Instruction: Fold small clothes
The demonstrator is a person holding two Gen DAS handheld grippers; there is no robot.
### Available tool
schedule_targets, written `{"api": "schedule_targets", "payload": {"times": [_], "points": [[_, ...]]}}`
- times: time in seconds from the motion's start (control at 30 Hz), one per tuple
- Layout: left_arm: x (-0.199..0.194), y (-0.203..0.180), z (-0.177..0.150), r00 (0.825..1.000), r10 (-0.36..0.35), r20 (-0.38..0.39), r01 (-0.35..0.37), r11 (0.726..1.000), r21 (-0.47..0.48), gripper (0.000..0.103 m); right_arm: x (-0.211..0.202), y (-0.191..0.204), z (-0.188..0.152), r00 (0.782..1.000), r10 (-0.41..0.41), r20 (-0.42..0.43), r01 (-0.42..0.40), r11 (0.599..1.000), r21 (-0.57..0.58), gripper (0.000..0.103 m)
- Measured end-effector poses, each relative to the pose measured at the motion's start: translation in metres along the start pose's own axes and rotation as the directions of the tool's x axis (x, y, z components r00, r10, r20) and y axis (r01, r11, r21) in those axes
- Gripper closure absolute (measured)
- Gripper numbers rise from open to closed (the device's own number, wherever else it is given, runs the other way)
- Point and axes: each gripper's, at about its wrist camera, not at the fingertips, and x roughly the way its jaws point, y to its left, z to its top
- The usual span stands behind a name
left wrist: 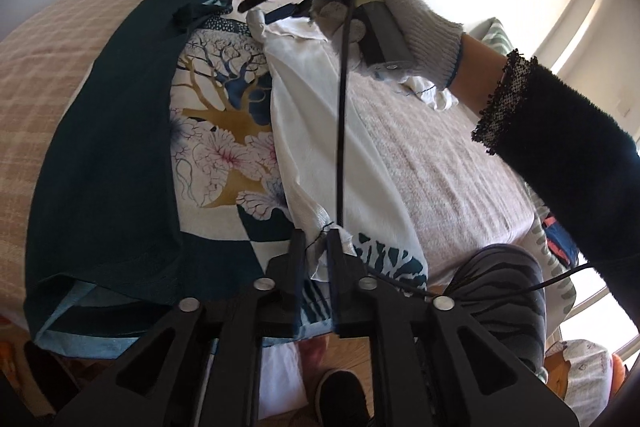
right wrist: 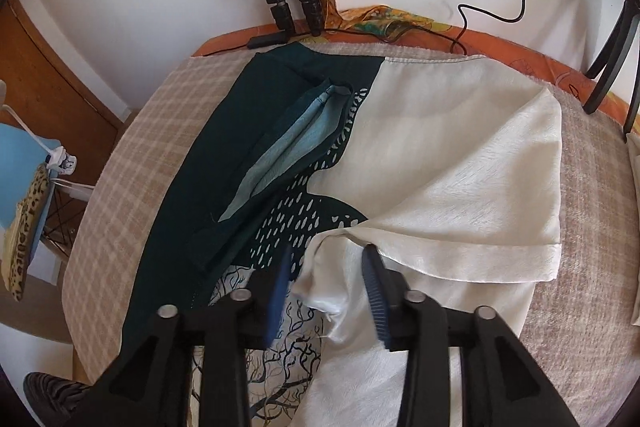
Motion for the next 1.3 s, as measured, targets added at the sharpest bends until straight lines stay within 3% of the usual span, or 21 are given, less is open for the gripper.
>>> {"api": "schedule_targets", "payload": {"times": [0.13, 0.27, 0.3, 0.4, 0.6, 0.67, 0.83, 1.07, 1.3], "points": [[-0.019, 0.003, 0.003, 1.0, 0.003, -0.005, -0.003, 0.999, 0.035, 0.089, -0.042, -0.019, -0.002, 0.993, 0.077, 0.091, -0.079, 0.997, 0.016, 0.062], [-0.047, 0.006, 0.012, 1.0, 0.021, 0.004, -0.021, 0.996, 0.089, 0.082, -0.079, -0.068, -0.002, 0.985, 0.007, 0.175, -0.029, 0.992, 0.126, 0.062], [-0.054, 0.008, 0.015, 0.999, 0.033, 0.014, -0.034, 0.994, 0.101, 0.077, -0.083, -0.081, -0.002, 0.984, -0.02, 0.179, -0.009, 0.987, 0.159, 0.06], [-0.066, 0.016, 0.031, 0.998, 0.065, 0.023, -0.068, 0.989, 0.13, 0.076, -0.084, -0.113, -0.003, 0.985, -0.037, 0.168, -0.005, 0.97, 0.243, 0.061], [-0.073, 0.047, 0.076, 0.991, 0.119, 0.055, -0.125, 0.986, 0.115, 0.076, -0.049, -0.136, -0.002, 0.993, -0.065, 0.101, 0.032, 0.956, 0.292, 0.062], [-0.073, 0.058, 0.09, 0.99, 0.126, 0.057, -0.132, 0.986, 0.105, 0.076, -0.034, -0.139, -0.002, 0.995, -0.06, 0.084, 0.032, 0.954, 0.298, 0.063], [-0.08, 0.071, 0.117, 0.979, 0.175, 0.102, -0.188, 0.973, 0.137, 0.076, -0.024, -0.134, -0.004, 0.996, -0.067, 0.056, 0.05, 0.962, 0.267, 0.097], [-0.085, 0.084, 0.135, 0.979, 0.16, 0.13, -0.178, 0.974, 0.143, 0.076, -0.049, -0.115, 0.022, 0.992, -0.075, 0.097, 0.053, 0.978, 0.204, 0.102], [-0.078, 0.09, 0.139, 0.982, 0.155, 0.109, -0.169, 0.978, 0.126, 0.076, -0.043, -0.071, 0.082, 0.991, -0.044, 0.13, 0.026, 0.99, 0.14, 0.102]]}}
